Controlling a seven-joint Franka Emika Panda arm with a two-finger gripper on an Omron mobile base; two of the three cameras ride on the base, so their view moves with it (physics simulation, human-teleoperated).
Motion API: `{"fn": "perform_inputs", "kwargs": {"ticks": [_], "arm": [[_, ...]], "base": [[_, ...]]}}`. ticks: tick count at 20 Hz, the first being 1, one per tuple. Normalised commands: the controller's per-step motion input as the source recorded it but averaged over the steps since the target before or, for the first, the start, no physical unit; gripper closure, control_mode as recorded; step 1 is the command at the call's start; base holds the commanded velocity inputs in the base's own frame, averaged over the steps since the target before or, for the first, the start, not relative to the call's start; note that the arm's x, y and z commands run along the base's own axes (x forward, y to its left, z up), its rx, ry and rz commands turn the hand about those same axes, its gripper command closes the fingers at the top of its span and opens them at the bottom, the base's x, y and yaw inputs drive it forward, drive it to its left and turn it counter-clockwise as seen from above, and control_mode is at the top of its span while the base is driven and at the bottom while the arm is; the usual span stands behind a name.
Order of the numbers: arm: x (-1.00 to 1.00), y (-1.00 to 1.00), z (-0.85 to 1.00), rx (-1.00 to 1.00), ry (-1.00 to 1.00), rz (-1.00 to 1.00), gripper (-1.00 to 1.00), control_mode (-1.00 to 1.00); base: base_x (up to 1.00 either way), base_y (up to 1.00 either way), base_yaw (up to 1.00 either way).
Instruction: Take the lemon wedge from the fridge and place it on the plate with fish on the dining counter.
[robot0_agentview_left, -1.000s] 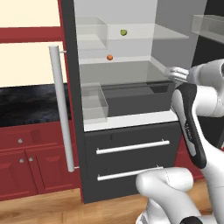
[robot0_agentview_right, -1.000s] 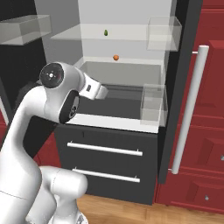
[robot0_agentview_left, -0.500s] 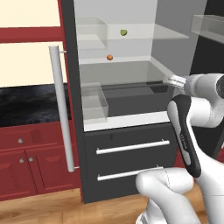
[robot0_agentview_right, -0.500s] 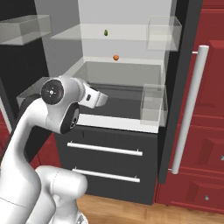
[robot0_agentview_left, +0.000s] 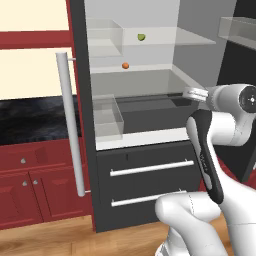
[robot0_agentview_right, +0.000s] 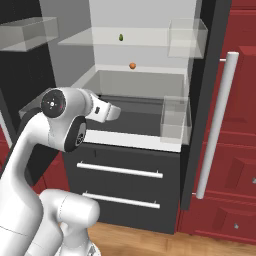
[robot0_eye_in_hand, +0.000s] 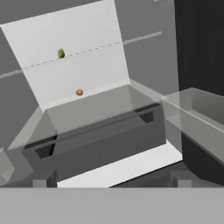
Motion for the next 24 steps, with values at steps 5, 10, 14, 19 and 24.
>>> {"fn": "perform_inputs", "kwargs": {"ticks": [5,10,14,19,24], "arm": [[0.00,0.00,0.00,-0.01,0.03,0.00,-1.00,-1.00],[0.01,0.00,0.00,0.00,0.00,0.00,-1.00,1.00],[0.00,0.00,0.00,0.00,0.00,0.00,-1.00,1.00],[0.00,0.00,0.00,0.00,0.00,0.00,-1.00,1.00],[0.00,0.00,0.00,0.00,0.00,0.00,-1.00,1.00]], "base": [[0.00,0.00,0.00],[0.52,0.02,0.00],[1.00,0.09,0.00],[0.87,0.06,-0.01],[0.09,0.00,0.00]]}}
